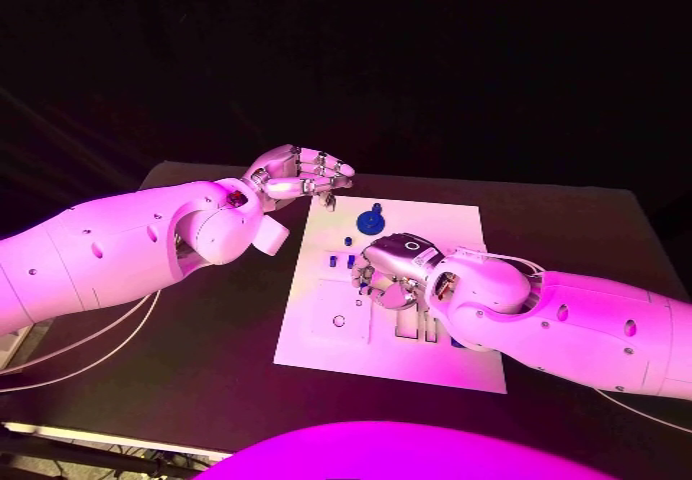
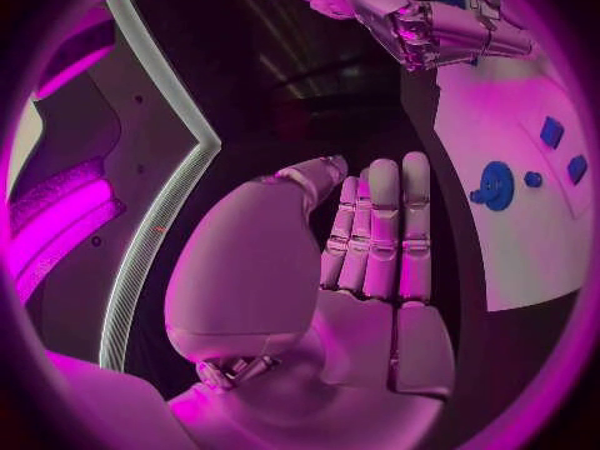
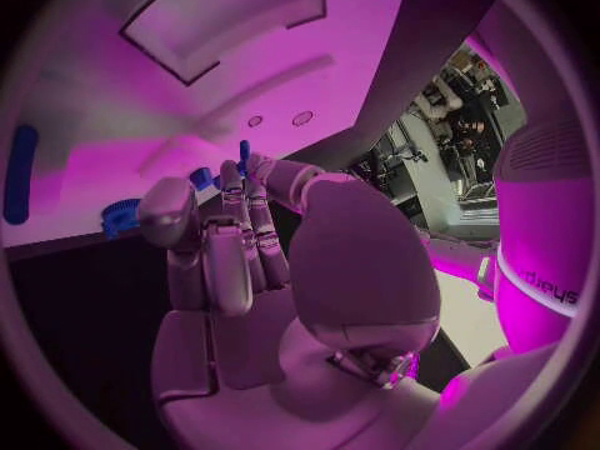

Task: Assemble the parts on the task board

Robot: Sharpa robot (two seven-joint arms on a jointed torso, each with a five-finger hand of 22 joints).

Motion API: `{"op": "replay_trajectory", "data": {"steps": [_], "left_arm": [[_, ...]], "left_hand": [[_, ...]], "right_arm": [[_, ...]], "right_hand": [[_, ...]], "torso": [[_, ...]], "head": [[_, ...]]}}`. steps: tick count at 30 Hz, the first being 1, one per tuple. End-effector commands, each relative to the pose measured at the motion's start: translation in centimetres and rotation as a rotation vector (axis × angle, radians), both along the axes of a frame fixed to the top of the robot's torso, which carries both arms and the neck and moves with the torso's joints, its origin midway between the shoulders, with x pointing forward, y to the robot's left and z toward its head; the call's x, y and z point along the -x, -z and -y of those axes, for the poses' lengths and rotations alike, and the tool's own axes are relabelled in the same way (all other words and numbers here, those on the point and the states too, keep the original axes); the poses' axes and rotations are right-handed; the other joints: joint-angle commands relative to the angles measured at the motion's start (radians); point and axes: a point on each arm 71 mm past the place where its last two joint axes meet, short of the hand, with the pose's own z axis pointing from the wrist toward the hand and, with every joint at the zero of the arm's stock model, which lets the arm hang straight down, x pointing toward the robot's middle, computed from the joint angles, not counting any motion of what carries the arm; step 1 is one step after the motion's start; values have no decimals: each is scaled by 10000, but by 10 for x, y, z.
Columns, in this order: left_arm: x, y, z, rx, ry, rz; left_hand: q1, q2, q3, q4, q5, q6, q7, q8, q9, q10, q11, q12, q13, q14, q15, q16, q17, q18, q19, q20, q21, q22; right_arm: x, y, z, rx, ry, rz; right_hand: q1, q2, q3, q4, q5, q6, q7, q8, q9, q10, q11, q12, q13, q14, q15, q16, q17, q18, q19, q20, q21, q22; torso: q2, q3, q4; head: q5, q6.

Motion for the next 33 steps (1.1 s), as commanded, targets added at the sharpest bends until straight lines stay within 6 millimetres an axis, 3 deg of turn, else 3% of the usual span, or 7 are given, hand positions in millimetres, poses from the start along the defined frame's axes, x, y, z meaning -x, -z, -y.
{"op": "replay_trajectory", "data": {"steps": [1, 33], "left_arm": [[1, -1, 3, 64, 202, 13], [0, 0, 2, 37, 218, -10]], "left_hand": [[-20, 72, -52, 0, 40, -90, -1, -60, -17, -58, 46, 19, 11, 19, 32, 37, 14, 144, 44, -10, -65, -12], [-20, 72, -52, 0, 40, -90, -1, -60, -17, -58, 46, 19, 11, 19, 32, 37, 14, 144, 44, -10, -65, -12]], "right_arm": [[2, 2, -1, 226, -101, 15], [8, 15, -5, 343, -176, -258]], "right_hand": [[127, 126, -5, -49, 53, 31, 27, 11, 11, 467, -377, 51, 18, 504, -80, 42, 4, -147, -56, -31, -22, 5], [130, 141, -12, -65, 59, 12, 37, 10, 20, 460, -369, 37, 20, 507, -73, 53, 17, -147, -57, -25, -22, 11]], "torso": [[-2, 2, 5], [-1, -4, 4]], "head": [[-6, -7], [92, -133]]}}
